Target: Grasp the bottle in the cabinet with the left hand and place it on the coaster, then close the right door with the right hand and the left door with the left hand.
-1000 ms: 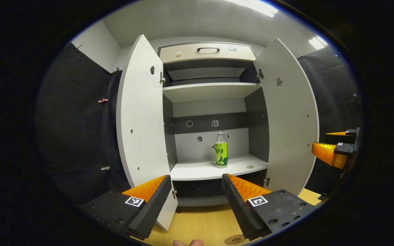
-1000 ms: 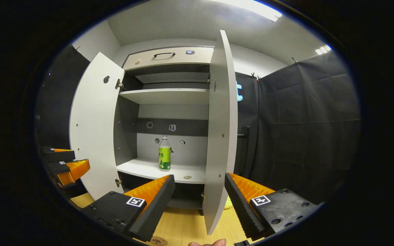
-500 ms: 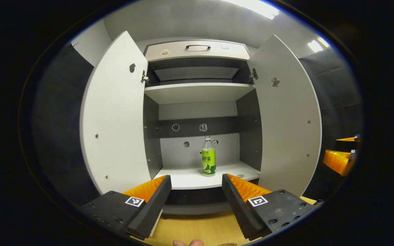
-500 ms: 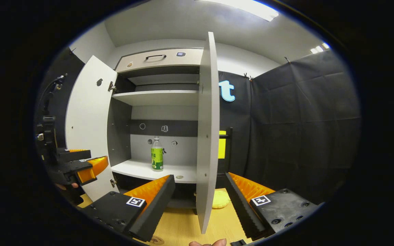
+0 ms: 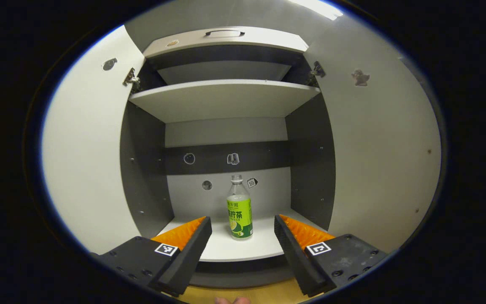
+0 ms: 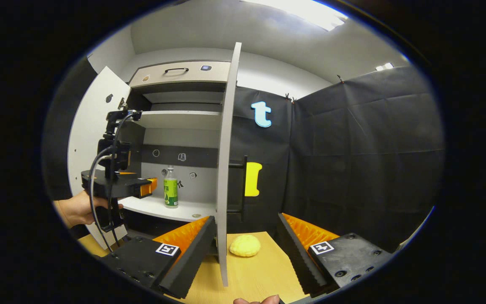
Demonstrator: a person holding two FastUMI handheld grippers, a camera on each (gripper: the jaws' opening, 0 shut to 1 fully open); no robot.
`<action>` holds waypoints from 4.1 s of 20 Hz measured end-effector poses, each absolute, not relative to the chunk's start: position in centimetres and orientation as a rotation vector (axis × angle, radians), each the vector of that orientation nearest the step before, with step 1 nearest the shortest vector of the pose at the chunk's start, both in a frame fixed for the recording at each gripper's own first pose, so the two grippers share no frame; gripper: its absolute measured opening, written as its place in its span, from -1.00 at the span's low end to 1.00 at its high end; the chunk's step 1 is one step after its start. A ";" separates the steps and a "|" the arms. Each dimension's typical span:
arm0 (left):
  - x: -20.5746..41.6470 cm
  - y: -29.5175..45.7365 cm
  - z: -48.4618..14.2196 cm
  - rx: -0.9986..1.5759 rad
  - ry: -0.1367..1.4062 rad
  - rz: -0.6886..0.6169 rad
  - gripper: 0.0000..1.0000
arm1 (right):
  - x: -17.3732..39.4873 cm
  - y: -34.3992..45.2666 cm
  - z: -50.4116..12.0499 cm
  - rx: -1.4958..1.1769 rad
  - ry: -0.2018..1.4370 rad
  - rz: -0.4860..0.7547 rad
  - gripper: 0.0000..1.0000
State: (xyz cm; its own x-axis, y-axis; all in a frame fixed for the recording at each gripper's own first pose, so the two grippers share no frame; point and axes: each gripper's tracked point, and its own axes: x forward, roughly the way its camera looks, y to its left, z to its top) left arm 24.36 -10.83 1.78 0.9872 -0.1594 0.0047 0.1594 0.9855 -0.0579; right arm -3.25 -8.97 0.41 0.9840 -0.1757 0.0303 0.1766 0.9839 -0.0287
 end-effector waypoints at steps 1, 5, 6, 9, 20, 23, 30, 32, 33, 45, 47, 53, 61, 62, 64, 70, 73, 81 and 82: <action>25.9 -10.8 1.3 -0.066 0.015 -0.152 0.89 | -3.4 -9.6 0.3 -0.033 -0.026 -0.187 0.94; 31.6 -10.7 0.3 -0.028 0.010 -0.112 0.90 | -4.1 -11.9 -0.4 -0.060 -0.008 -0.241 0.94; 33.0 -10.2 -0.1 -0.034 0.012 -0.080 0.90 | -4.3 -12.5 -0.6 -0.062 -0.002 -0.255 0.93; 36.7 -10.2 -1.1 -0.073 0.040 -0.067 0.89 | -4.9 -14.2 -1.3 -0.075 0.024 -0.303 0.94; 43.2 -11.8 -1.9 -0.037 0.052 -0.096 0.67 | -6.1 -16.9 -2.0 -0.101 0.051 -0.402 0.94; 42.8 -11.9 -1.3 -0.027 0.045 -0.117 0.55 | -5.9 -16.7 -2.0 -0.102 0.043 -0.393 0.94; 36.7 -11.5 1.2 -0.028 -0.023 -0.211 0.53 | -4.7 -14.6 -1.2 -0.042 -0.005 -0.314 0.94; 34.2 -11.0 1.5 -0.027 -0.034 -0.220 0.53 | -4.4 -13.9 -0.8 -0.032 -0.026 -0.281 0.94; 32.8 -10.8 1.5 -0.028 -0.034 -0.225 0.53 | -4.2 -13.5 -0.8 -0.031 -0.033 -0.265 0.93; 14.2 -11.8 -6.7 -0.068 -0.059 -0.259 0.55 | -2.4 -9.8 0.8 -0.025 -0.089 -0.074 0.94; 11.9 -12.0 -10.1 -0.063 -0.028 -0.230 0.55 | -1.8 -9.4 0.9 -0.025 -0.097 -0.046 0.94; 6.3 -13.5 -17.3 -0.048 -0.023 -0.178 0.55 | -0.5 -7.6 1.0 -0.015 -0.116 0.083 0.94; 3.4 -15.1 -26.6 -0.061 0.041 -0.147 0.55 | 0.6 -9.0 -1.1 -0.004 -0.055 0.126 0.94; 3.3 -15.2 -27.7 -0.056 0.049 -0.144 0.55 | 0.8 -9.2 -1.1 -0.007 -0.053 0.122 0.94; 3.3 -15.3 -29.8 -0.065 0.064 -0.132 0.55 | 1.2 -9.3 -1.4 -0.003 -0.037 0.122 0.94; 3.6 -15.4 -33.4 -0.081 0.090 -0.124 0.55 | 1.3 -9.3 -2.7 -0.031 0.001 0.127 0.94; 3.2 -15.1 -34.1 -0.088 0.102 -0.121 0.55 | 1.2 -9.2 -2.9 -0.041 0.009 0.131 0.94; 3.0 -15.2 -35.0 -0.110 0.134 -0.128 0.73 | 1.0 -9.8 -3.8 -0.045 0.031 0.110 0.95; 3.0 -15.1 -34.9 -0.117 0.141 -0.134 0.80 | 1.0 -9.9 -3.9 -0.040 0.036 0.107 0.95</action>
